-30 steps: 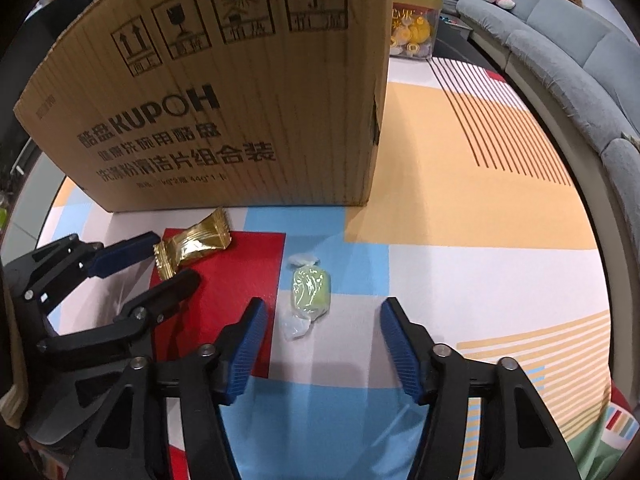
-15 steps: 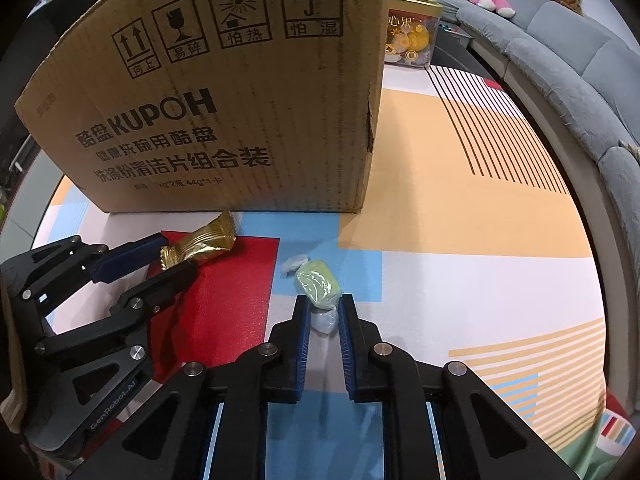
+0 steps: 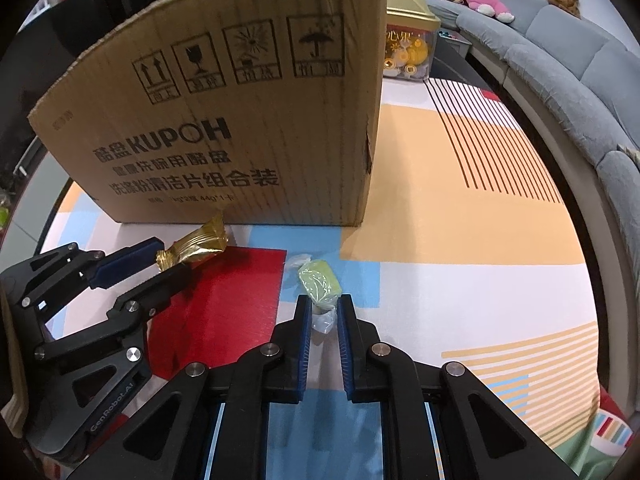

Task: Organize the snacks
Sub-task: 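Lift the gold and green candies with both tools and carry them over the box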

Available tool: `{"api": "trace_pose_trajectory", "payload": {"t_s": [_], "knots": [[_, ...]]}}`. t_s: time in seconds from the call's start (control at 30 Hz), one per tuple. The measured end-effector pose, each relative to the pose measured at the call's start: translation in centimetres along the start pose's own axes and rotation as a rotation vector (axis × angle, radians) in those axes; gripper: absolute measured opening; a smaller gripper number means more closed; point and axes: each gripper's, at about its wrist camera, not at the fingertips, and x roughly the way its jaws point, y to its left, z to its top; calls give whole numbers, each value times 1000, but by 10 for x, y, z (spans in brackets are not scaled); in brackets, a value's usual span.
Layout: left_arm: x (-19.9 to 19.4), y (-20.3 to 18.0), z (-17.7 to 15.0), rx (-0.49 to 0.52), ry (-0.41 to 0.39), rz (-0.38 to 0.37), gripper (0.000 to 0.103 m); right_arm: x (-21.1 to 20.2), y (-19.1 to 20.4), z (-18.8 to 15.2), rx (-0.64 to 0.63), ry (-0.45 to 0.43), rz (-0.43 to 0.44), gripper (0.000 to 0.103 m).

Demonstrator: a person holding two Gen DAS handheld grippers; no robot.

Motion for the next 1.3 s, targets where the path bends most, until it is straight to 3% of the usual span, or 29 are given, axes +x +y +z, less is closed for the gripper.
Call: {"api": "trace_pose_trajectory", "payload": {"t_s": [0.73,1.3], "knots": [[-72,6,12,-48,-97,60,26,-77,20,-2,-38,-130,3,14],[-127,16,29,-113,-175,121,26,-125,30,21,-60,-228,6,14]]}}
